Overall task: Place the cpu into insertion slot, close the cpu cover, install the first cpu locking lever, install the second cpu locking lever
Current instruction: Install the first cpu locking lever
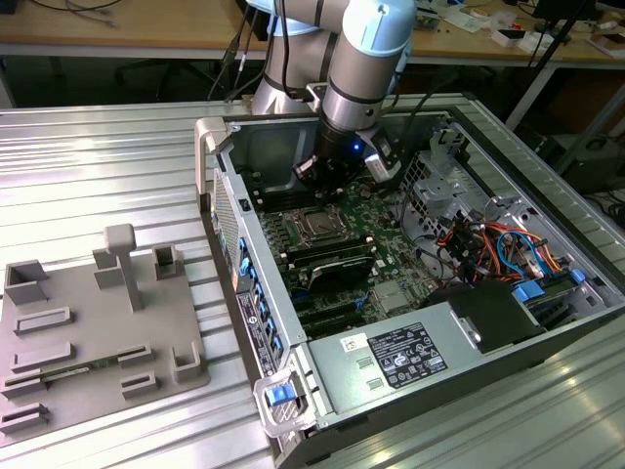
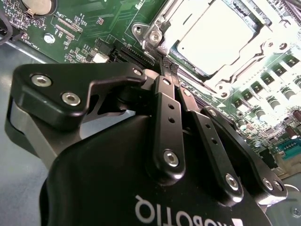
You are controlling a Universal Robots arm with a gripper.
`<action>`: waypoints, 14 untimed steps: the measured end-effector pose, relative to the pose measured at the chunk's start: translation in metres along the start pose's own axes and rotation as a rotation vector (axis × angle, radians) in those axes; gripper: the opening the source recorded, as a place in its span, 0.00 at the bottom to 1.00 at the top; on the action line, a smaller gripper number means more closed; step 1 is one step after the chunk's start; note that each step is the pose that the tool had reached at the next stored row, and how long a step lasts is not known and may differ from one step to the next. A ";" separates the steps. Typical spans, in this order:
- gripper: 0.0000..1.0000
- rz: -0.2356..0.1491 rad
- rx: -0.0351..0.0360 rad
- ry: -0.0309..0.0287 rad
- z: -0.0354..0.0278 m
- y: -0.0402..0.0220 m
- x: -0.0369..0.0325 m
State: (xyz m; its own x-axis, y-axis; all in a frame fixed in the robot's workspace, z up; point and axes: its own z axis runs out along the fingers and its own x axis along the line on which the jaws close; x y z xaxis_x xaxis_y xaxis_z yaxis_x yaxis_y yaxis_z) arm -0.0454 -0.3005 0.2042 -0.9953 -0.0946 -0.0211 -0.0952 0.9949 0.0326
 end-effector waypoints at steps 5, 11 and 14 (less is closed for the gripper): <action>0.11 0.000 0.0004 0.0003 0.0007 -0.0006 0.0000; 0.11 0.000 0.0002 0.0001 0.0027 -0.0009 -0.0015; 0.11 0.000 -0.0001 -0.0002 0.0017 -0.0008 -0.0016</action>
State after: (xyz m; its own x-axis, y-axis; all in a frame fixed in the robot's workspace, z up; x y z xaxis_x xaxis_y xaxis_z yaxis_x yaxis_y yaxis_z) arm -0.0437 -0.3011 0.2025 -0.9953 -0.0942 -0.0213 -0.0949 0.9950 0.0328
